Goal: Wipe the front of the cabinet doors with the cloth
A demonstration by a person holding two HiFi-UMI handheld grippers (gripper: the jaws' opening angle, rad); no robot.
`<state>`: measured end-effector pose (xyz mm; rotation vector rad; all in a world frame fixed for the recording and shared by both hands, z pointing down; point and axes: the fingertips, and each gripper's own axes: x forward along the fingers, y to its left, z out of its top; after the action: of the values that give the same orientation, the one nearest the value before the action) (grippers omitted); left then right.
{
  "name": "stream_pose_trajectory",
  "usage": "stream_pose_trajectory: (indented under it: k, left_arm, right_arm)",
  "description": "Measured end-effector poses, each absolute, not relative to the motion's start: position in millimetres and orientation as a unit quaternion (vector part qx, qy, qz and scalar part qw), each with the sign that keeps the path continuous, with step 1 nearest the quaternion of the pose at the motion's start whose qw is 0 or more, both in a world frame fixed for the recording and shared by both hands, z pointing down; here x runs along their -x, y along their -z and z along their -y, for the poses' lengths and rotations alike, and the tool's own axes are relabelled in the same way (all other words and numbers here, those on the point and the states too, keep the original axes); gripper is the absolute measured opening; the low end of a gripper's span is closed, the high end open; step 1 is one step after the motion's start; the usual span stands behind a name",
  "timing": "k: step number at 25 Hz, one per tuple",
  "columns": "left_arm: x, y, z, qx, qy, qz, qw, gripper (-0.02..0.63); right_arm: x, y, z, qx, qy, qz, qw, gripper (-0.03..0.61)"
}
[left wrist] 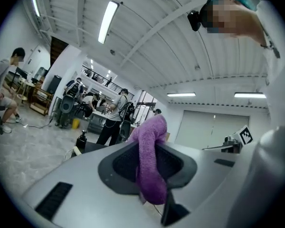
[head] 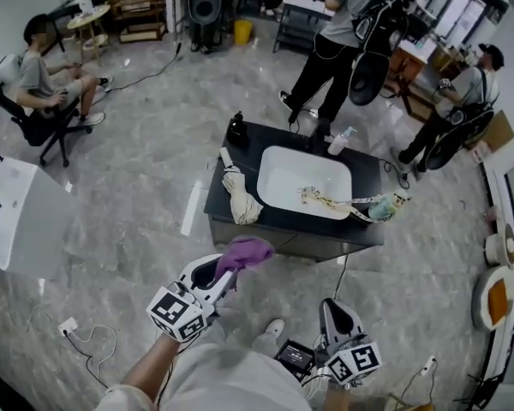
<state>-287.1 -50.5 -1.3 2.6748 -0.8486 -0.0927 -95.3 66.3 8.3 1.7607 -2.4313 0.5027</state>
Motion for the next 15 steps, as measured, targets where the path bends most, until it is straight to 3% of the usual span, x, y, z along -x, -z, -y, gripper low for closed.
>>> stream_pose_trajectory:
  k: [10,15]
  left_arm:
    - [305,68,41,-0.959,0.053,0.260,0.096,0.087]
    - [318,68,-21,-0.946,0.066,0.296,0.116,0.087]
  right_arm:
    - [146,19,-83,-0.609,-0.134,0.782,-0.015,0.026]
    - [157,45,-103,-0.569,-0.088,0.818,-0.018,0.026]
